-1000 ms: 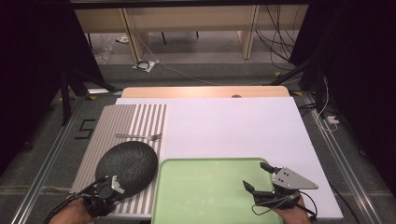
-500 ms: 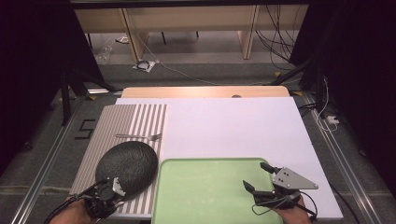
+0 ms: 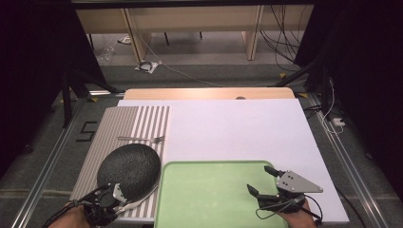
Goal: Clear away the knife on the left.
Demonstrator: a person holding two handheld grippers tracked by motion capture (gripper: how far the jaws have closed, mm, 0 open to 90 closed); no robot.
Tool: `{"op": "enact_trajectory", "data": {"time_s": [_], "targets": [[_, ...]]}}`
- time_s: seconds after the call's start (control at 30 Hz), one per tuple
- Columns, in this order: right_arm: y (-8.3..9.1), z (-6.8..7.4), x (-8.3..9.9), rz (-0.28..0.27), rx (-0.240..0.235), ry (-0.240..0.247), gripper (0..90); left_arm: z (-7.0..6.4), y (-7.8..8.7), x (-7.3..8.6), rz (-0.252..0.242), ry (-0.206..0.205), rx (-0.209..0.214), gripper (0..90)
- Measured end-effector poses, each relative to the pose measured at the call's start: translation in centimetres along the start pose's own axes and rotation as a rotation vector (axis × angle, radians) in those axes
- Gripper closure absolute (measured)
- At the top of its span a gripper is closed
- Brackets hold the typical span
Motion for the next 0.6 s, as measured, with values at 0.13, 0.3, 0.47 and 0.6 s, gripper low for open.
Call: {"op": "enact_trajectory", "data": {"time_s": [0.13, 0.3, 0.47, 0.6], "targets": [[0.0, 0.0, 0.0, 0.001, -0.001, 0.001, 18.7, -0.3, 0.4, 0.1, -0.008, -0.005, -0.001, 79.5], [0.0, 0.0, 0.0, 0.0, 0.0, 0.001, 18.8, -0.7, 0.6, 0.1, -0.011, 0.0, -0.002, 79.5], [0.0, 0.0, 0.0, 0.003, -0.001, 0.002, 18.8, -1.1, 1.1, -0.2, -0.038, 0.006, 0.011, 79.5], [0.0, 0.0, 0.0, 0.003, -0.002, 0.0, 18.8, -1.6, 1.8, -0.9, -0.07, 0.002, 0.004, 79.5]]}}
Point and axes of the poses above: each handheld gripper's, and its own axes: y roughly backward along the jaws, x roughly out of its underside, z roughly to its left, the point moved 3 cm from there along -y, roughly forward along the jaws, and after that the axes turned 7 degrees about z, right-handed, at the moved point
